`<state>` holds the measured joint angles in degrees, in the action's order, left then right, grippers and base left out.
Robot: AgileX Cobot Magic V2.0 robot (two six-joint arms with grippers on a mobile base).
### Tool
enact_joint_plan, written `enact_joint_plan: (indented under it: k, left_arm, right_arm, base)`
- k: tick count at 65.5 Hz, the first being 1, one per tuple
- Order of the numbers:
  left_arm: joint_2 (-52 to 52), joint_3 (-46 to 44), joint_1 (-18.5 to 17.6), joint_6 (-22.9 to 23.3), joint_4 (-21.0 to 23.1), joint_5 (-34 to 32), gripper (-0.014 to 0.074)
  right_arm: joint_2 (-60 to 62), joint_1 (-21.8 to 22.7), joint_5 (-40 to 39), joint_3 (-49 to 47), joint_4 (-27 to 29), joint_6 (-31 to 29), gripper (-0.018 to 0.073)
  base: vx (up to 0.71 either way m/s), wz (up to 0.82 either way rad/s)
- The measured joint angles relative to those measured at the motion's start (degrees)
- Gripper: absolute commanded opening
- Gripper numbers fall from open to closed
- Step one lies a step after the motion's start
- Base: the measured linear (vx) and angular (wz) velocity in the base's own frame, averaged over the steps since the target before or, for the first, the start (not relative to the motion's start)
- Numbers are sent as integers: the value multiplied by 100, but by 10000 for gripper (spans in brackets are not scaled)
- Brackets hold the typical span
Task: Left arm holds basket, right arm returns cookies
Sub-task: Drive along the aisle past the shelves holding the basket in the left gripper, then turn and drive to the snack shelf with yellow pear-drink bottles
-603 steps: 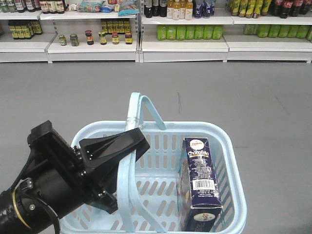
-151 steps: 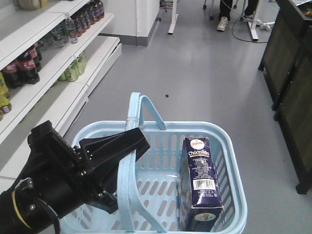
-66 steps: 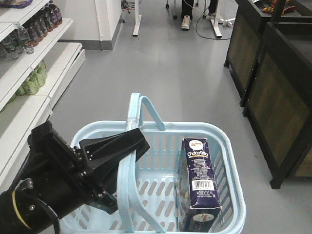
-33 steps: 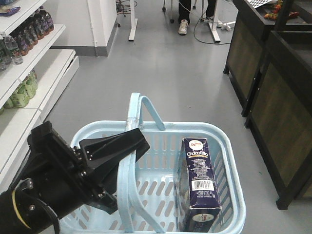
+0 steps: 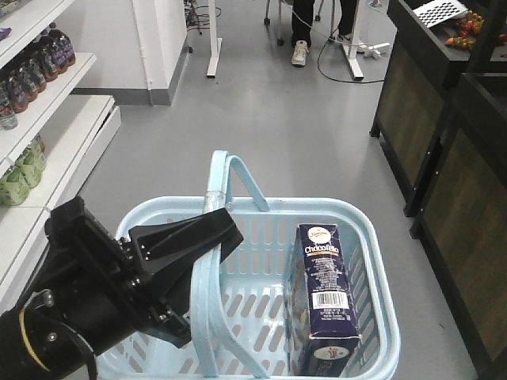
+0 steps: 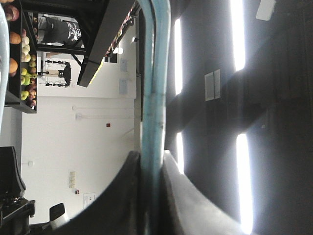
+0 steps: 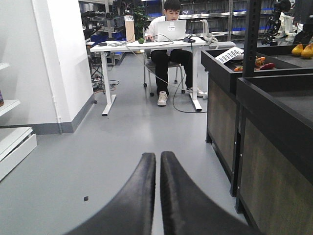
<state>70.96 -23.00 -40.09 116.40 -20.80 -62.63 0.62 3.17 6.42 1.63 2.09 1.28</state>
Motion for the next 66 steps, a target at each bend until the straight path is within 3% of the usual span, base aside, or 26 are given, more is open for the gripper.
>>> enact_joint_plan:
  k: [66]
  left_arm:
    - [0, 0, 0, 0, 0, 0, 0]
  right_arm:
    - [0, 0, 0, 0, 0, 0, -6]
  base:
    - [41, -1]
